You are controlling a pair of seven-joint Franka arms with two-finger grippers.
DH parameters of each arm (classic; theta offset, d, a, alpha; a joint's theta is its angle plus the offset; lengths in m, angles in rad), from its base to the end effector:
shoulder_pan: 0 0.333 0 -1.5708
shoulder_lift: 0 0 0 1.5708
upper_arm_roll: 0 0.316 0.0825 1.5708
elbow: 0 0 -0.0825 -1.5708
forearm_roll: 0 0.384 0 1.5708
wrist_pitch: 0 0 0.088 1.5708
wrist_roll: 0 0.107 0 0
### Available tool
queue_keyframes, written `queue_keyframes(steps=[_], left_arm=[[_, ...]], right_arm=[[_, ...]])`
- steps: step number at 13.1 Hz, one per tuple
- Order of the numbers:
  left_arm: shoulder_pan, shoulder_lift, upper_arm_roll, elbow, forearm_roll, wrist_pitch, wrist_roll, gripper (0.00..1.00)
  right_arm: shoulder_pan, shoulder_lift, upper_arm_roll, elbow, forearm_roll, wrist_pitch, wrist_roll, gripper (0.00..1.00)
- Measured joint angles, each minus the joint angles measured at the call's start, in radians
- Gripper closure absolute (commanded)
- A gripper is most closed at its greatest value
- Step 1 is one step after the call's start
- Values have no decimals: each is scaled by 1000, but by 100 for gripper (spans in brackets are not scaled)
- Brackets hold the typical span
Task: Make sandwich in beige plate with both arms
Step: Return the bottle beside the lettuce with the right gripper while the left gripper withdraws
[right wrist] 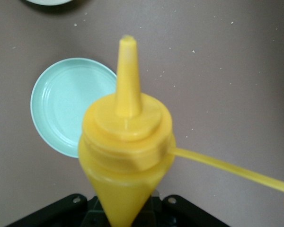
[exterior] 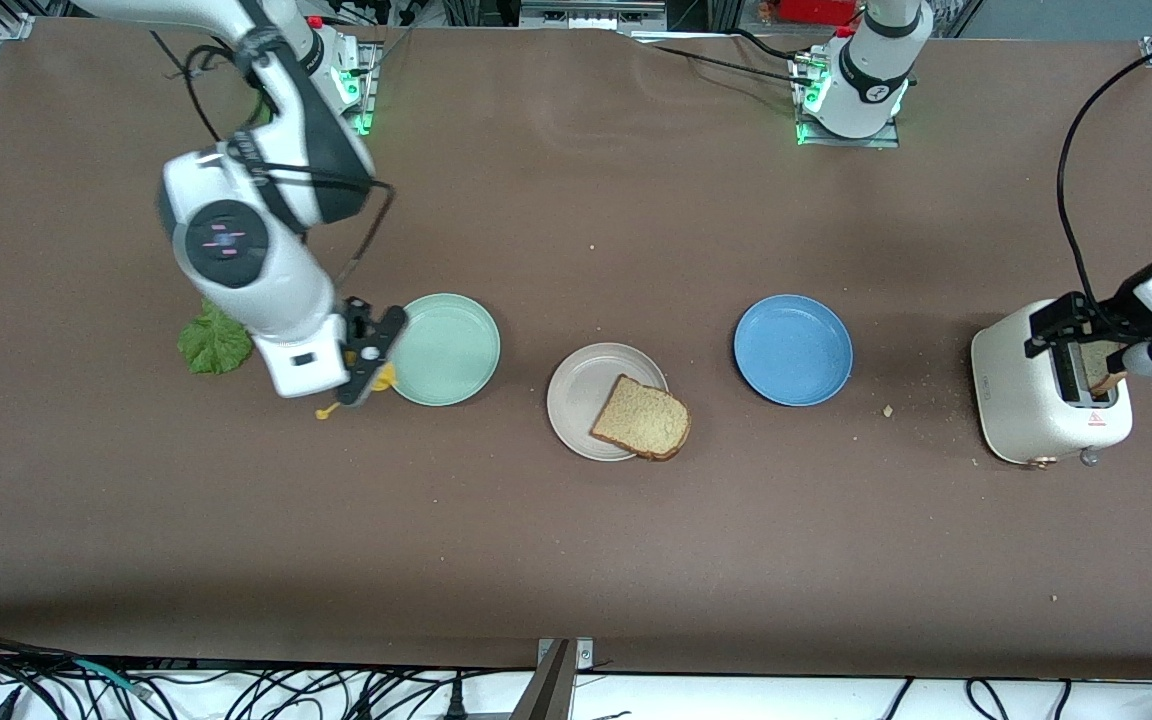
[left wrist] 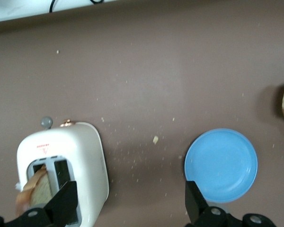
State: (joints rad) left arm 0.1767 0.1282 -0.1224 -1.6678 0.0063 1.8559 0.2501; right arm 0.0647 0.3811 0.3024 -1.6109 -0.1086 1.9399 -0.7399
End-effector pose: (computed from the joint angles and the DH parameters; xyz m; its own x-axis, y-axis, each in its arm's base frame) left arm 0.6079 0.0372 0.5295 0.9790 -0.1945 0.0613 -0.1945 -0.9809 -0.0059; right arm 0.6259 0.2088 0.4120 0.4269 0.9041 -0.0174 0.9036 -0.4272 -0.0310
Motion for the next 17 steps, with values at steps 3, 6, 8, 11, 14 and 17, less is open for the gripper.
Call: queue_keyframes(steps=[3,6,8,11,14,17], left_arm=[[-13,-40,-12,0,12,-83,-1,0],[-34,-64,-12,-1,12,-146,-11,0],[-54,-74,3,-2,12,-162,-28,0],[-125,-83,75,-2,7,-175,-75,0],[-127,-83,84,-2,6,-175,-78,0],[-127,-81,85,-2,6,-175,-79,0]], right_arm=[[-127,-55,-2,-104,216,70,-266,100],[-191,-98,-54,-228,439,130,-543,100],[-201,-114,-128,-309,610,141,-718,100],[-210,-120,-244,-428,891,142,-983,100],[-218,-118,-306,-547,1079,142,-1224,100],[-220,-106,-312,-623,1115,147,-1371,100]])
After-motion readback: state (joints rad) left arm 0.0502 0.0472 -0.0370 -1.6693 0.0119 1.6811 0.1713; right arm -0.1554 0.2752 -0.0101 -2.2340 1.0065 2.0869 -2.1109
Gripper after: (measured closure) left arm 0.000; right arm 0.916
